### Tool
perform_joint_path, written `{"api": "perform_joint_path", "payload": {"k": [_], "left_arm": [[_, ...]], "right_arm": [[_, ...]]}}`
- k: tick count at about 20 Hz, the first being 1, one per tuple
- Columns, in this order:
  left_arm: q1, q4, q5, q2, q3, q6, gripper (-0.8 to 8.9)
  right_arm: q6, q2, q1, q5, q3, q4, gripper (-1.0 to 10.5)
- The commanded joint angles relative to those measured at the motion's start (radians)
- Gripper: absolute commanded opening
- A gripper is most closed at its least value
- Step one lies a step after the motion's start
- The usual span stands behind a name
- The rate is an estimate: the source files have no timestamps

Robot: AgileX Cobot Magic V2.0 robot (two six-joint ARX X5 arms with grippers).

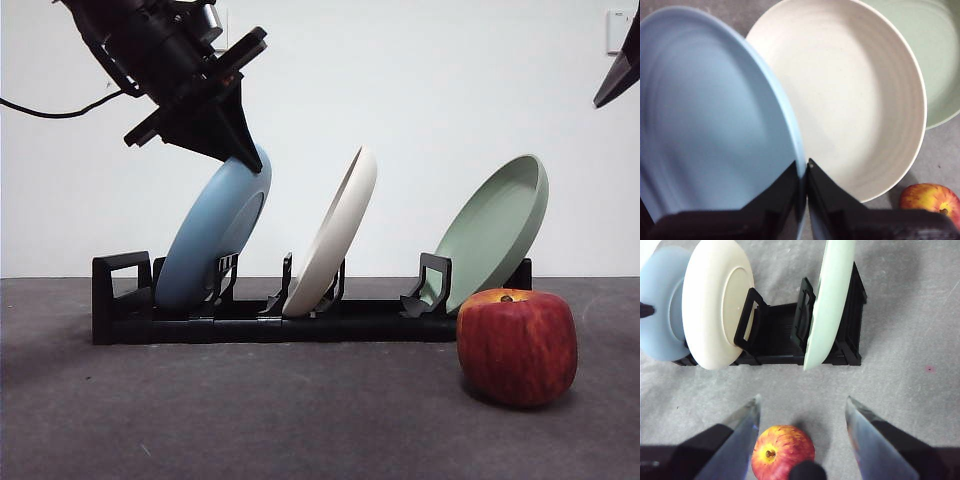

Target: Take the blue plate from the plate rack,put the plate on the table,take the apple from the table,put the apple in the plate

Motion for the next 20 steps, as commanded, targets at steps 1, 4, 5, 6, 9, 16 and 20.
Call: {"api": "perform_joint_path", "payload": {"k": [1,4,5,6,9,16,20], "left_arm": [[0.003,-0.001,0.014,0.001,0.002,0.021,-0.09],[-0.004,-0.009,0.007,-0.03,0.022,0.021,-0.09],[-0.008,-0.016,0.008,-0.045,0.037,0.021,-0.09],[-0.014,-0.028,0.007,-0.06,0.055,0.021,-0.09],[-0.035,-0.084,0.006,-0.131,0.127,0.022,-0.09],[-0.174,-0.388,-0.06,-0.373,0.213,0.156,-0.09],[-0.359,-0.507,-0.318,-0.476,0.212,0.169,-0.09]], "right_arm": [[-0.008,0.001,-0.002,-0.001,0.005,0.003,2.8],[-0.008,0.001,-0.002,-0.001,0.005,0.003,2.8],[-0.008,0.001,-0.002,-0.001,0.005,0.003,2.8],[-0.008,0.001,-0.002,-0.001,0.005,0.001,2.8],[-0.008,0.001,-0.002,-0.001,0.005,-0.008,2.8],[-0.008,0.001,-0.002,0.0,0.005,-0.016,2.8],[-0.008,0.001,-0.002,0.0,0.005,-0.016,2.8]]}}
